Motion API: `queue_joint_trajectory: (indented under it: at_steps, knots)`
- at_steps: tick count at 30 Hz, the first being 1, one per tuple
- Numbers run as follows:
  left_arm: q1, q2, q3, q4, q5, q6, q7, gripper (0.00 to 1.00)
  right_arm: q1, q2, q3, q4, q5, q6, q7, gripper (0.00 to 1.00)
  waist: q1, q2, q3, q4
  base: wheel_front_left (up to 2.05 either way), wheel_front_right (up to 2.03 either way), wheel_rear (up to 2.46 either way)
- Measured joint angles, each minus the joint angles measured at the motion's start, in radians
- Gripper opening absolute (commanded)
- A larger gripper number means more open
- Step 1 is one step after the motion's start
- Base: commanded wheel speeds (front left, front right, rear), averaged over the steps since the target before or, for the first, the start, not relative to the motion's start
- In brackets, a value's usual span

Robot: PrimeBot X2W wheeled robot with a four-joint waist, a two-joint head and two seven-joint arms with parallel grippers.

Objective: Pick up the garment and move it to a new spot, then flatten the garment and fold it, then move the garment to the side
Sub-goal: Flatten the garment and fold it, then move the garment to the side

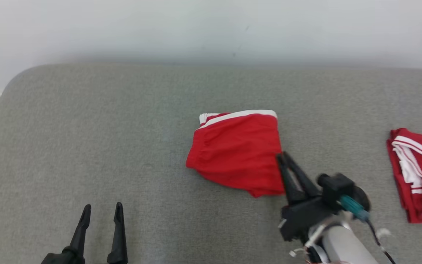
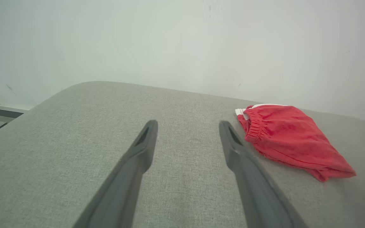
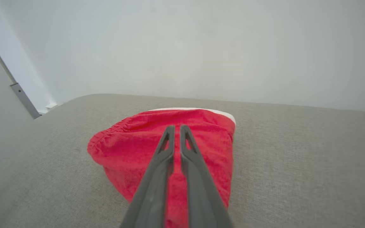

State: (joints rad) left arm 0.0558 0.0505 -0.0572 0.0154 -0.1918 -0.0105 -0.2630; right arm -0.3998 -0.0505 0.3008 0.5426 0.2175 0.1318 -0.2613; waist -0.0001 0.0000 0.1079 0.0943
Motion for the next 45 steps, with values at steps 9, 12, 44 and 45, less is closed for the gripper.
queue_joint_trajectory:
  at_steps: [9, 12, 44, 45]
  knots:
    - [0.037, 0.000, 0.037, -0.004, 0.006, -0.008, 0.000, 1.00, 0.271, -0.002, -0.217, -0.291, -0.097, 0.000, 0.010, 1.00, -0.0001, 0.0000, -0.069, -0.068, 0.00, 0.00, 0.00]
    - [0.045, 0.000, 0.038, -0.002, 0.016, -0.017, 0.000, 1.00, 0.322, -0.009, -0.242, -0.333, -0.104, 0.000, 0.019, 1.00, -0.0001, -0.0001, -0.090, -0.086, 0.00, 0.00, 0.00]
    - [0.075, 0.000, 0.113, 0.093, 0.030, -0.023, 0.000, 1.00, 0.312, -0.097, -0.217, -0.196, -0.011, 0.000, 0.005, 1.00, 0.0000, 0.0000, -0.165, -0.116, 0.00, 0.00, 0.00]
    - [0.075, 0.000, 0.113, 0.092, 0.031, -0.023, 0.000, 1.00, 0.311, -0.095, -0.218, -0.194, -0.011, 0.000, 0.005, 1.00, 0.0001, -0.0001, -0.164, -0.115, 0.00, 0.00, 0.00]
